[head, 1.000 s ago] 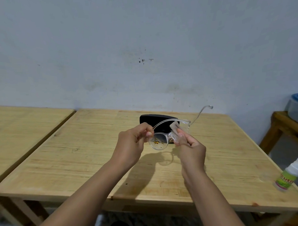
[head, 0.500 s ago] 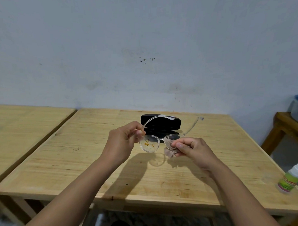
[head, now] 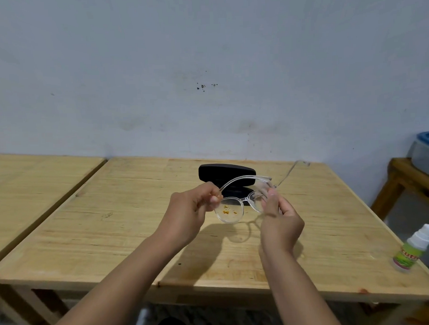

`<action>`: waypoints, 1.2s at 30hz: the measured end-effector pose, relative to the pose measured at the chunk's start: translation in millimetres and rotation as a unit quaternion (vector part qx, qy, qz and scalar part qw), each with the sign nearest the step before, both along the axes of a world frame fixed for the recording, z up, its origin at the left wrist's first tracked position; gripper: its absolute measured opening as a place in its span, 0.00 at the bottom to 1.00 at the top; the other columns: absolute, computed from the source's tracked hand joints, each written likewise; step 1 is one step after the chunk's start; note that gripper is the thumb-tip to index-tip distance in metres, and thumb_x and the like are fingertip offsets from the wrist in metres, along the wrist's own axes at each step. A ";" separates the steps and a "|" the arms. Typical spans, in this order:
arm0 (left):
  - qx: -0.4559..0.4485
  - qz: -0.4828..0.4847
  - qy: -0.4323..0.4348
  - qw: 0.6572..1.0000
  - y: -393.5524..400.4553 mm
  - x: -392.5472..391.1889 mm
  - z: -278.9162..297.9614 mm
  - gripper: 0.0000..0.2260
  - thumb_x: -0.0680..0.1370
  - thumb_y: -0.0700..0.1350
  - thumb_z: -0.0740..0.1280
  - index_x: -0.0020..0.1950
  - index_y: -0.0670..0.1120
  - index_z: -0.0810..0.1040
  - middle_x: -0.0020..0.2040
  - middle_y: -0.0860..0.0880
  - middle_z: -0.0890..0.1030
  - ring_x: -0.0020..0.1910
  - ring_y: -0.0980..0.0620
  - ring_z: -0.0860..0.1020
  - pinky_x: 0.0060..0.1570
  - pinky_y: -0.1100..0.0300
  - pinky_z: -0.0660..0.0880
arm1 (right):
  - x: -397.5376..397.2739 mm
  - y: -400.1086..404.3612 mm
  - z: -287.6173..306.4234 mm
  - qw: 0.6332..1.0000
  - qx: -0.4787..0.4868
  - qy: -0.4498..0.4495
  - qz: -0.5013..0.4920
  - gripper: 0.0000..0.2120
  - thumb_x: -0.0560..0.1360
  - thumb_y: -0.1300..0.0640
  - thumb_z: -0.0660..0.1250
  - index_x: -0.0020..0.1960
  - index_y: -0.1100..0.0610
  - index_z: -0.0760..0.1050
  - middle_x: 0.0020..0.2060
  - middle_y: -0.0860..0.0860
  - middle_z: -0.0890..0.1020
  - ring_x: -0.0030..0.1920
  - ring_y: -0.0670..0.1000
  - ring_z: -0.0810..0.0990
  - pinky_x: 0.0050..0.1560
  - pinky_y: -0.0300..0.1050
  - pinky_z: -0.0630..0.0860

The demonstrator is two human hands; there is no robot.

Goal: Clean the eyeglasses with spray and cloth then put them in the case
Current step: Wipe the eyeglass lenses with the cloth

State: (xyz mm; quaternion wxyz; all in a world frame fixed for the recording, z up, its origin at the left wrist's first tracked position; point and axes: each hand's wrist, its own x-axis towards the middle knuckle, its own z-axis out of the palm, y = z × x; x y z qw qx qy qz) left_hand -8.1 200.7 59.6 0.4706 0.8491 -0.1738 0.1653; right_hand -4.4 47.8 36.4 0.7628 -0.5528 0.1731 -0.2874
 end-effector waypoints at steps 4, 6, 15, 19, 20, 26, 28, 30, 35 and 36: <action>0.017 -0.001 -0.014 1.000 -4.7 0.8 -1.6 0.21 0.74 0.27 0.57 0.40 0.55 0.72 0.41 0.47 0.83 0.47 0.52 0.82 0.51 0.52 0.79 | 8.4 1.7 5.0 0.992 0.127 -0.021 -0.004 0.07 0.76 0.60 0.65 0.44 0.53 0.81 0.42 0.46 0.85 0.43 0.41 0.84 0.43 0.29 0.78; 0.024 -0.001 -0.025 0.999 -5.1 2.7 -1.4 0.20 0.73 0.27 0.57 0.41 0.55 0.71 0.41 0.48 0.82 0.47 0.50 0.82 0.49 0.50 0.78 | 11.7 0.5 4.5 0.988 0.151 -0.027 0.015 0.06 0.76 0.61 0.65 0.47 0.58 0.81 0.45 0.51 0.85 0.43 0.43 0.84 0.43 0.29 0.78; 0.052 0.017 -0.053 0.997 0.0 9.0 6.5 0.18 0.73 0.27 0.58 0.43 0.52 0.72 0.42 0.47 0.83 0.44 0.55 0.81 0.38 0.75 0.68 | 20.5 -7.1 -0.9 0.989 0.045 -0.041 0.138 0.06 0.75 0.61 0.66 0.48 0.60 0.82 0.48 0.53 0.85 0.50 0.51 0.84 0.47 0.39 0.79; 0.049 0.023 -0.050 0.997 5.6 9.1 10.1 0.19 0.73 0.27 0.58 0.42 0.54 0.71 0.43 0.46 0.83 0.44 0.54 0.81 0.41 0.71 0.70 | 22.2 -14.9 -1.4 0.976 -0.016 -0.030 0.217 0.07 0.74 0.59 0.67 0.48 0.62 0.81 0.50 0.52 0.85 0.44 0.46 0.84 0.51 0.44 0.77; 0.049 0.023 -0.049 0.997 7.4 8.8 10.6 0.19 0.73 0.27 0.58 0.42 0.54 0.71 0.43 0.46 0.83 0.44 0.54 0.81 0.42 0.69 0.71 | 23.8 -18.0 -1.4 0.972 -0.031 -0.028 0.233 0.07 0.74 0.60 0.68 0.48 0.63 0.81 0.51 0.54 0.84 0.44 0.48 0.83 0.51 0.43 0.77; 0.022 0.031 -0.038 0.999 17.1 6.6 13.6 0.26 0.73 0.28 0.57 0.36 0.62 0.71 0.41 0.46 0.84 0.43 0.55 0.83 0.46 0.55 0.77 | 23.9 -35.9 4.9 0.932 -0.131 -0.018 0.338 0.08 0.74 0.62 0.67 0.38 0.55 0.83 0.40 0.55 0.84 0.44 0.52 0.78 0.50 0.48 0.73; 0.007 0.041 -0.033 0.999 18.8 6.1 14.0 0.26 0.74 0.28 0.58 0.36 0.62 0.72 0.41 0.46 0.84 0.41 0.59 0.82 0.45 0.57 0.76 | 22.9 -41.5 7.9 0.917 -0.165 -0.014 0.364 0.10 0.73 0.63 0.67 0.36 0.55 0.83 0.37 0.51 0.85 0.44 0.53 0.79 0.50 0.47 0.74; 0.002 0.049 -0.031 0.998 19.0 5.4 13.8 0.25 0.74 0.29 0.59 0.36 0.61 0.72 0.41 0.47 0.84 0.40 0.61 0.82 0.44 0.61 0.76 | 20.0 -45.9 9.7 0.897 -0.198 -0.017 0.396 0.07 0.71 0.59 0.68 0.37 0.54 0.83 0.34 0.49 0.84 0.43 0.51 0.80 0.48 0.44 0.76; -0.017 0.064 -0.024 0.998 21.3 6.0 16.4 0.23 0.75 0.29 0.59 0.36 0.58 0.72 0.42 0.47 0.85 0.40 0.59 0.83 0.41 0.70 0.74 | 12.4 -58.2 9.8 0.878 -0.221 -0.024 0.424 0.06 0.65 0.53 0.72 0.37 0.56 0.84 0.30 0.49 0.81 0.33 0.45 0.75 0.37 0.34 0.73; -0.025 0.065 -0.022 0.997 22.4 6.5 16.6 0.23 0.76 0.29 0.59 0.36 0.58 0.72 0.42 0.47 0.85 0.40 0.58 0.83 0.42 0.69 0.74 | 11.9 -60.0 8.7 0.882 -0.205 -0.021 0.423 0.07 0.64 0.53 0.74 0.38 0.55 0.84 0.31 0.48 0.82 0.34 0.45 0.76 0.38 0.34 0.74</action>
